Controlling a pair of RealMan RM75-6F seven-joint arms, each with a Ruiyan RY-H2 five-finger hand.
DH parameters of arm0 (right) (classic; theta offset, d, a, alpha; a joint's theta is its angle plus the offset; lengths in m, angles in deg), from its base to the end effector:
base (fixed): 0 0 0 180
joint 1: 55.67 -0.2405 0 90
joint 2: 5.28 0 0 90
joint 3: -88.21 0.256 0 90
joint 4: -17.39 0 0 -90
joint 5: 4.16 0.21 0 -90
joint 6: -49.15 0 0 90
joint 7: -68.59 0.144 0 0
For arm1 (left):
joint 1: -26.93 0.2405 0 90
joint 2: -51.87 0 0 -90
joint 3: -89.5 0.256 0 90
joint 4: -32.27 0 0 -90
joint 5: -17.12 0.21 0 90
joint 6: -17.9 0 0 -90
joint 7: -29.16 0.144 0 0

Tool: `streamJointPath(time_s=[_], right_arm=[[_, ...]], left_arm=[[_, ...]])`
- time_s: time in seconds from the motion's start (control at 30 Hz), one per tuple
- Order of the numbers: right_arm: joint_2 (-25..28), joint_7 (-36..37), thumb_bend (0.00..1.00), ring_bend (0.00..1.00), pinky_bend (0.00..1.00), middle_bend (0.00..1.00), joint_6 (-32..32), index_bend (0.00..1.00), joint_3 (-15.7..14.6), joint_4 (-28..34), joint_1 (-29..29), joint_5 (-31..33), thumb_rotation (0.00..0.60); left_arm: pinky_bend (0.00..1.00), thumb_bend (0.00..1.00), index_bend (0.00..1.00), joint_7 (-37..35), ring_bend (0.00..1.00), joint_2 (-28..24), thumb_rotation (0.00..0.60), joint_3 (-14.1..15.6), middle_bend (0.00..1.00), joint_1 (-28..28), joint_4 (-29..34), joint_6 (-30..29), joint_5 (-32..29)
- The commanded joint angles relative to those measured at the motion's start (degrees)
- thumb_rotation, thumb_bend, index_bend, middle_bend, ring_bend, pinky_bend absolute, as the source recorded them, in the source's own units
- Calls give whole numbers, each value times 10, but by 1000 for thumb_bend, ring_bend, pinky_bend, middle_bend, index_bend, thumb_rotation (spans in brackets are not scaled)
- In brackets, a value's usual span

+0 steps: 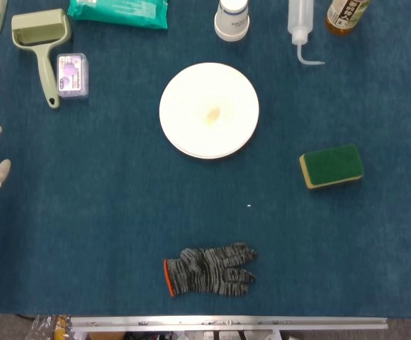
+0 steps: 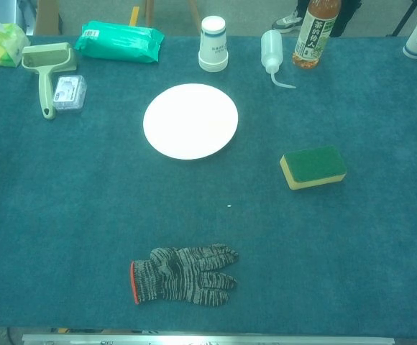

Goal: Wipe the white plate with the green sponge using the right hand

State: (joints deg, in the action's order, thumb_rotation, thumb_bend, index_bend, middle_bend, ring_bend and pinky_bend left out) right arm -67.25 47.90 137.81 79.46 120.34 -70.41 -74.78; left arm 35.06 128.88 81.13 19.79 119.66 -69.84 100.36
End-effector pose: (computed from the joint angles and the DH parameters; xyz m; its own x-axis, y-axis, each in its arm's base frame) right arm -0.2994 -0.1832 0.1512 0.5978 -0.1385 0.7896 -0.7881 0.0790 0.6105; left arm -0.2946 0.2109 0.1174 0.3461 -0.1375 0.9281 0.9377 0.0169 -0.3471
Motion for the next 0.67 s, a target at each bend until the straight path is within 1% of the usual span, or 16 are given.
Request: streamJointPath(time_s=[0.03, 0.2, 0.47, 0.67], right_arm=[[-5, 19, 0, 169, 289, 310, 9, 231, 5, -10, 18, -13, 600], [-4, 45, 0, 176, 289, 316, 3, 245, 17, -26, 35, -22, 600], [-4, 61, 0, 179, 289, 319, -4, 245, 35, -39, 50, -44, 600], [-7, 62, 0, 180, 289, 321, -22, 245, 45, -40, 53, -55, 600]], left_arm=[[418, 189, 389, 3, 297, 2, 600, -2, 333, 0, 2, -3, -4], [418, 189, 387, 8, 297, 1, 600, 1, 336, 0, 4, 2, -11], [418, 189, 386, 18, 297, 1, 600, 28, 337, -5, -14, 48, -23], [418, 190, 386, 17, 297, 7, 600, 36, 337, -1, -19, 47, -20]])
